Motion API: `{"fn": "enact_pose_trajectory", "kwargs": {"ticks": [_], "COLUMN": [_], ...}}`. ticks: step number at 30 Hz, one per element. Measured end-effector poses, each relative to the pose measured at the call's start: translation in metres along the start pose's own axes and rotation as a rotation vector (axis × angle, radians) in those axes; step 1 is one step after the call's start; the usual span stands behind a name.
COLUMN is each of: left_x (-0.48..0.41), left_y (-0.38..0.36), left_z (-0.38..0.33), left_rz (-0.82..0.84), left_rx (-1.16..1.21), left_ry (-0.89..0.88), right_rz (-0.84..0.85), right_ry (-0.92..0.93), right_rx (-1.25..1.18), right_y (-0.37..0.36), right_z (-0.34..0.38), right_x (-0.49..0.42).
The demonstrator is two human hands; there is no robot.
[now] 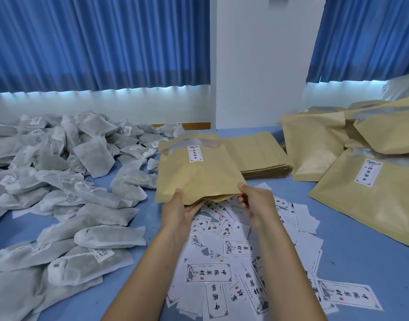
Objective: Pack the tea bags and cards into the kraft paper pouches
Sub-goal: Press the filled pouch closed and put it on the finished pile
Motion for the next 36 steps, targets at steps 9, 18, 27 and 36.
{"fn": "enact_pose_trajectory", "kwargs": {"ticks": [9, 18, 27, 36], "left_x": [-0.002, -0.001, -0.006, -0.004], "left_y": [-0.001, 0.0, 0.002, 0.003], "left_z": [0.011, 0.014, 0.013, 0.011], "left_rz": [0.03, 0.094, 0.041, 0.045], "left_rx": [-0.003, -0.092, -0.037, -0.045], "left_ry": [0.029, 0.117, 0.093, 0.06], "right_rz": [-0.05, -0.028, -0.034, 0.036], "right_ry": [0.005, -0.02, 0.007, -0.039], "right_rx": [0.019, -0.023, 0.026, -0.087], "right_y": [-0.006, -0.004, -0.01, -0.019], "right_z": [-0.006, -0.01, -0.012, -0.009], "right_x": [0.002, -0.003, 0.0, 0.015]}}
Point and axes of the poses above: each hand's wrist, its own x-axis away from the middle knuckle, its own y-axis out of the back of the hand, z = x × y, the point moved 2 cm from there along -x, towards the middle knuckle, and after that the axes turned 2 degrees about z, right-handed, at the moved point
